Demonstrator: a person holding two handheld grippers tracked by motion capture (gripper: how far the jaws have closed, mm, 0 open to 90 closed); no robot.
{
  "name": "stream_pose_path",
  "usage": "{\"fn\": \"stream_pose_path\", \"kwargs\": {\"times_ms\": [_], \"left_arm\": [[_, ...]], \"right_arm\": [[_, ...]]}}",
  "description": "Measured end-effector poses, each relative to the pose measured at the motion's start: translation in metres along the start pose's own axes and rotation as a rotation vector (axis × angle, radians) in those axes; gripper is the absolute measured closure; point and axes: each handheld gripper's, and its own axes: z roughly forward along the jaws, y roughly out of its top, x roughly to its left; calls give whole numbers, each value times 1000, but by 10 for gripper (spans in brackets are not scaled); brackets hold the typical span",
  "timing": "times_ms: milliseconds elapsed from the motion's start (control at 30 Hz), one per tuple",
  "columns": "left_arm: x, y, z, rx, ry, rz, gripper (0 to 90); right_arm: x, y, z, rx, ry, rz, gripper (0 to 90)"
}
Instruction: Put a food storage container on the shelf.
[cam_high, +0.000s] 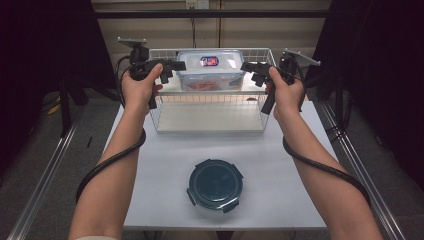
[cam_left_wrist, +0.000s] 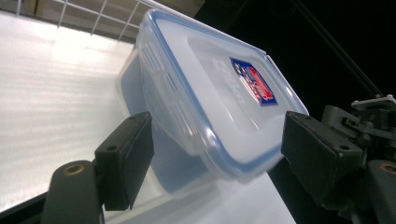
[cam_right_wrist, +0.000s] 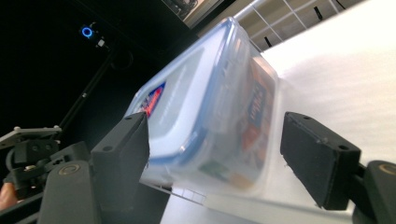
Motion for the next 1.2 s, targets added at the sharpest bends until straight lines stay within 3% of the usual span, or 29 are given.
{"fn": "stream_pose_path", "kwargs": {"times_ms": [100, 167, 233, 367, 433, 600, 800, 1200], "left_arm": [[-2, -7, -4, -5, -4, 15, 254], [-5, -12, -5, 3, -4, 28, 263], [-7, -17, -7, 20, -3, 45, 332], [-10, -25, -9, 48, -5, 53, 533], [-9, -27, -8, 53, -6, 57, 590], [-6, -31, 3, 79, -11, 56, 702], [-2, -31, 15, 81, -20, 63, 745], [1, -29, 19, 65, -10, 66, 761]], "right_arm": [[-2, -6, -5, 1, 4, 5, 251], [-2, -11, -7, 15, 8, -17, 299], [-1, -16, -9, 33, 2, -33, 324], [0, -24, -12, 71, 3, -44, 540], [0, -27, -11, 94, 16, -47, 660], [2, -28, -4, 130, 19, -62, 836], [3, -29, 6, 141, 30, -83, 900], [1, -24, 18, 137, 28, -103, 885]]}}
